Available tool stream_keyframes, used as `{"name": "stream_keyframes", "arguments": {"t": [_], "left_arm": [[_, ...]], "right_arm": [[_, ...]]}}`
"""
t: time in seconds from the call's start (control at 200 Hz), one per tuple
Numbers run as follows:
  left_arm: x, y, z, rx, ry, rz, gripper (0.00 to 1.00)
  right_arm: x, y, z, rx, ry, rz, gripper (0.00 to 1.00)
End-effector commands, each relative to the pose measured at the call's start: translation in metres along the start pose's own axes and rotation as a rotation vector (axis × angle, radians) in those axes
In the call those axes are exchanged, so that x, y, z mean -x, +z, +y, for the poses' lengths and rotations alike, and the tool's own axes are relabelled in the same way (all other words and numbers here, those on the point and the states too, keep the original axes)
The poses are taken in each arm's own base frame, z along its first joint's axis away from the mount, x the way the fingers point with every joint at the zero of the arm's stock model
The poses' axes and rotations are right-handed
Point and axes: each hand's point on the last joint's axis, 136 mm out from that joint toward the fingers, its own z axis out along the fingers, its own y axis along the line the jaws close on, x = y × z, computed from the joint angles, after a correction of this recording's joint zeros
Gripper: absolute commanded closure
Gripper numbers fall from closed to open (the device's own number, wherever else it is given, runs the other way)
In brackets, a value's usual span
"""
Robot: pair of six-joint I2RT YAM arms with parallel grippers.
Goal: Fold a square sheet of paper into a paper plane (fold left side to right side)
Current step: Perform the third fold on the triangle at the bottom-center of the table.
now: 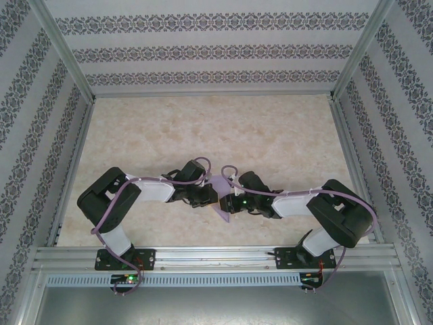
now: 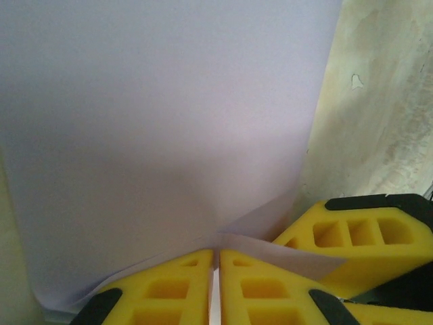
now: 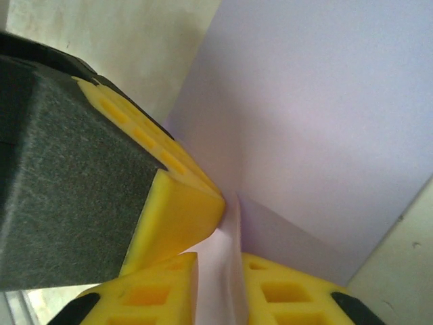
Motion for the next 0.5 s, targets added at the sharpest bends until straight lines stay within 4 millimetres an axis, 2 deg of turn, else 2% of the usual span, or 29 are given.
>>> {"name": "stream_keyframes", "arguments": {"t": [0.0, 0.13, 0.235, 0.375, 0.495], "left_arm": [[-0.017, 0.004, 0.038, 0.121, -0.035, 0.024, 0.89], [-0.018, 0.005, 0.04, 0.126, -0.047, 0.021, 0.89], [-0.018, 0.005, 0.042, 0.126, -0.055, 0.014, 0.9], [-0.017, 0.004, 0.042, 0.125, -0.062, 0.001, 0.9], [-0.017, 0.003, 0.042, 0.12, -0.063, -0.01, 0.9]], "right_arm": [[0.008, -0.01, -0.005, -0.019, 0.046, 0.013, 0.74], [0.032, -0.026, 0.005, 0.009, 0.059, -0.032, 0.65], [0.042, -0.044, 0.005, -0.009, 0.072, -0.056, 0.61], [0.037, -0.067, 0.012, -0.009, 0.097, -0.061, 0.61], [0.02, -0.076, 0.03, 0.078, 0.145, -0.021, 0.74]]}}
